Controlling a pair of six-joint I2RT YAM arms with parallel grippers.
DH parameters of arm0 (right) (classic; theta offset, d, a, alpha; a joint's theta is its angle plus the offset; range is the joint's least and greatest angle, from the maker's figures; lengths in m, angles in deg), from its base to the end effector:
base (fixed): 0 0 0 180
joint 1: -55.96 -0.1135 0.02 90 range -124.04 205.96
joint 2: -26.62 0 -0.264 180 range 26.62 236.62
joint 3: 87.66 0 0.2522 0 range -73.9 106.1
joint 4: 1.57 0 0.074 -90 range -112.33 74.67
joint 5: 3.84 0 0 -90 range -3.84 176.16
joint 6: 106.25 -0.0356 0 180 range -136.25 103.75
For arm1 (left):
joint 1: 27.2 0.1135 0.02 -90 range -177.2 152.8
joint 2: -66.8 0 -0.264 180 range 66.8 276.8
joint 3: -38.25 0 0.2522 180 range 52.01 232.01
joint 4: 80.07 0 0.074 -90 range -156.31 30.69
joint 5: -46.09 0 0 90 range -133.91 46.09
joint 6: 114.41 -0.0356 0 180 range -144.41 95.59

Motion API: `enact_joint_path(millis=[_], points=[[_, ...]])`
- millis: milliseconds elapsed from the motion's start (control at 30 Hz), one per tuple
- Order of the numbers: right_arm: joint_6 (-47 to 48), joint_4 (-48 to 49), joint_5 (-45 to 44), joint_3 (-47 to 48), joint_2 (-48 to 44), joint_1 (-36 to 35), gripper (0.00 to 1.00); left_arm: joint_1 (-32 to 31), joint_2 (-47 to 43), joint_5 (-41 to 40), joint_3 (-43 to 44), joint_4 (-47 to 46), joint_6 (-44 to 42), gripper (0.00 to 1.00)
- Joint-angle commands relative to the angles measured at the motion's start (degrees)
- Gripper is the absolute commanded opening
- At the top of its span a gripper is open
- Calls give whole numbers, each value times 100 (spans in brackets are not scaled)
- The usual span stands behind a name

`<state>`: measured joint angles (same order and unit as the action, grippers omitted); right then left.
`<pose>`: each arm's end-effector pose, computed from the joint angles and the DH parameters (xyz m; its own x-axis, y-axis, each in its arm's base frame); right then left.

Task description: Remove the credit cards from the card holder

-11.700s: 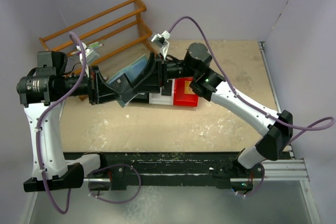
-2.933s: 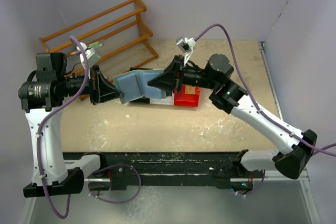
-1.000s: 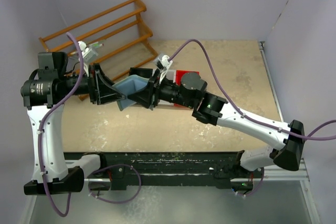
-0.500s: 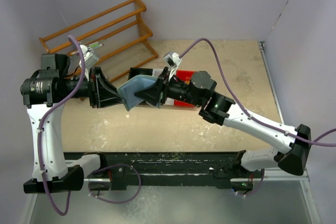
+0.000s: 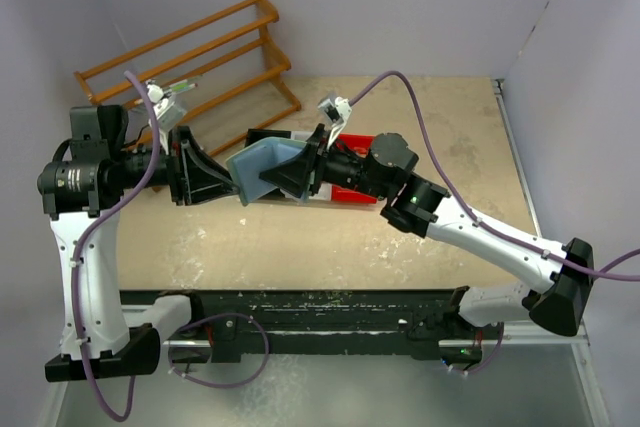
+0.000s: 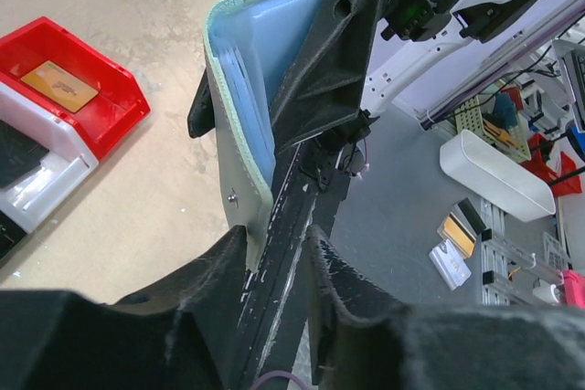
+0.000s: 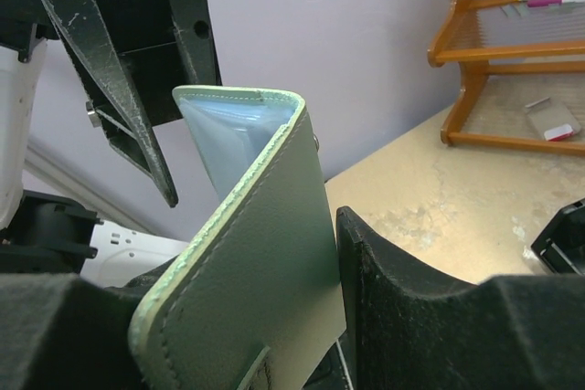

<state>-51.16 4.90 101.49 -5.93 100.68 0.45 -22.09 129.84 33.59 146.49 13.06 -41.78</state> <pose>0.1635 0.2547 0.4275 -0.4246 0.3567 -0.8322 -0.8501 0.1593 0.5020 0.1353 -0.0228 0.4671 -0.5169 0.0187 -0.8558 0.8242 0.2811 -0.4916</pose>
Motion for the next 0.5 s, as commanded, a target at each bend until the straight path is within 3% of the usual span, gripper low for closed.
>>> enact_joint_path(millis=[0,100,233,367,467], points=[[-148,546,216,32,-70,26,0,-32,-187,58,-188,-814,673,38],[-174,570,309,54,-42,28,0,-32,-135,87,-220,-830,683,39],[-190,580,321,65,-41,18,0,-27,-117,65,-186,-722,552,30],[-187,594,456,99,16,18,0,-26,-156,-5,-230,-897,699,27],[-170,536,551,157,121,24,4,-27,-163,-67,-239,-1020,840,8]])
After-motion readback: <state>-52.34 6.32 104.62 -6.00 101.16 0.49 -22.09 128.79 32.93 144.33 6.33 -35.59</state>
